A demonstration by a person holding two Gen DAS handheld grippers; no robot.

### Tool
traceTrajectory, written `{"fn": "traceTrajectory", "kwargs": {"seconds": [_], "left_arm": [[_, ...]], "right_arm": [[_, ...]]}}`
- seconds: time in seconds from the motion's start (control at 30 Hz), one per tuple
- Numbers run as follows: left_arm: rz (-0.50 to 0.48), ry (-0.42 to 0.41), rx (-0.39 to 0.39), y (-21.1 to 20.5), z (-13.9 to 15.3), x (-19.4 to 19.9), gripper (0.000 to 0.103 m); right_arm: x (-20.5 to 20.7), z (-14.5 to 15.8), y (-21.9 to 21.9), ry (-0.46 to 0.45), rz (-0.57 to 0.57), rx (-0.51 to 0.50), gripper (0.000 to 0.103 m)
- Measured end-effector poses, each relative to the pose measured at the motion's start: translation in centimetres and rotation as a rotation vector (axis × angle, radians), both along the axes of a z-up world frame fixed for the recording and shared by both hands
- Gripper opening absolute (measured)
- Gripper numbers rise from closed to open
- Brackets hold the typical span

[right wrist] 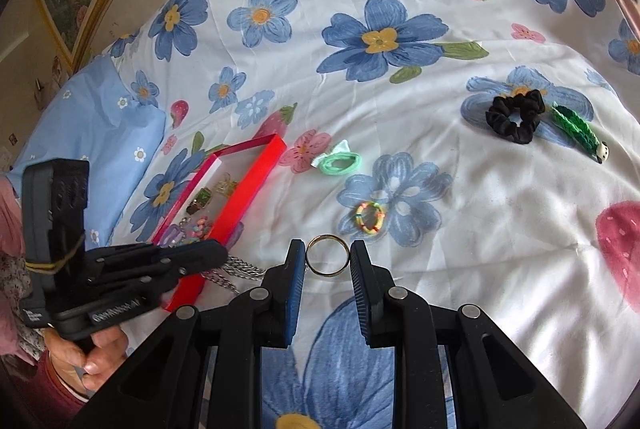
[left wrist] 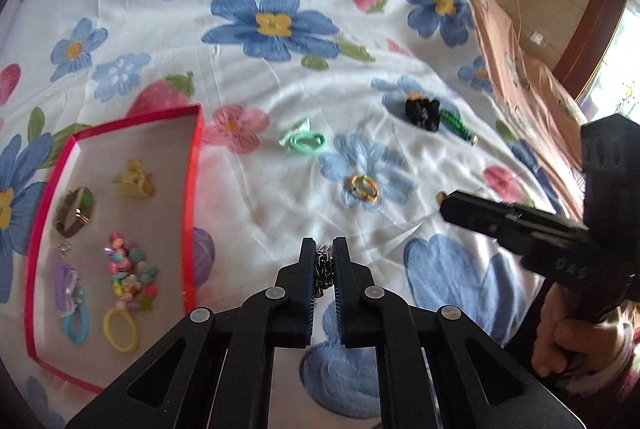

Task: Organize jewelry
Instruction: 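Grasp the silver chain with the left tool while the right tool grasps the gold ring, then carry the chain and ring over the red box with both tools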

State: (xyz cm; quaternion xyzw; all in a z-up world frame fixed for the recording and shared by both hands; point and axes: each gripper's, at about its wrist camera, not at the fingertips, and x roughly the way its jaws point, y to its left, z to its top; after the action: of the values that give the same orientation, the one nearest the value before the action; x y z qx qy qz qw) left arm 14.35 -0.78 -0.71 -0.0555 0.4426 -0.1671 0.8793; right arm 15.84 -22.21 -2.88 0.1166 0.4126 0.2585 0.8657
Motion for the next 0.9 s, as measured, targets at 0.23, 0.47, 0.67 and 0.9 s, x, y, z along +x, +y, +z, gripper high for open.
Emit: {"fn": "traceTrajectory", "kwargs": {"seconds": [0.23, 0.47, 0.67, 0.9], "left_arm": [[0.048, -0.068, -0.035, 3.4, 3.6, -3.5, 0.007], [0.104, -0.121, -0.063, 6.8, 6.3, -5.9, 0.007], [0.169, -0.163, -0.061, 9.8, 7.9, -7.9, 0.007], [0.239, -0.13, -0.064, 12.8, 7.0, -8.7, 0.007]], "right_arm": [[-0.9, 1.7, 2.4, -0.034, 0.056, 0.008, 0.023], [-1.3, 3.0, 5.5, -0.059, 0.124, 0.01, 0.023], [-1.7, 3.8, 8.7, -0.078, 0.191, 0.01, 0.023], [-2.3, 3.6, 12.9, -0.076, 0.277, 0.002, 0.023]]}}
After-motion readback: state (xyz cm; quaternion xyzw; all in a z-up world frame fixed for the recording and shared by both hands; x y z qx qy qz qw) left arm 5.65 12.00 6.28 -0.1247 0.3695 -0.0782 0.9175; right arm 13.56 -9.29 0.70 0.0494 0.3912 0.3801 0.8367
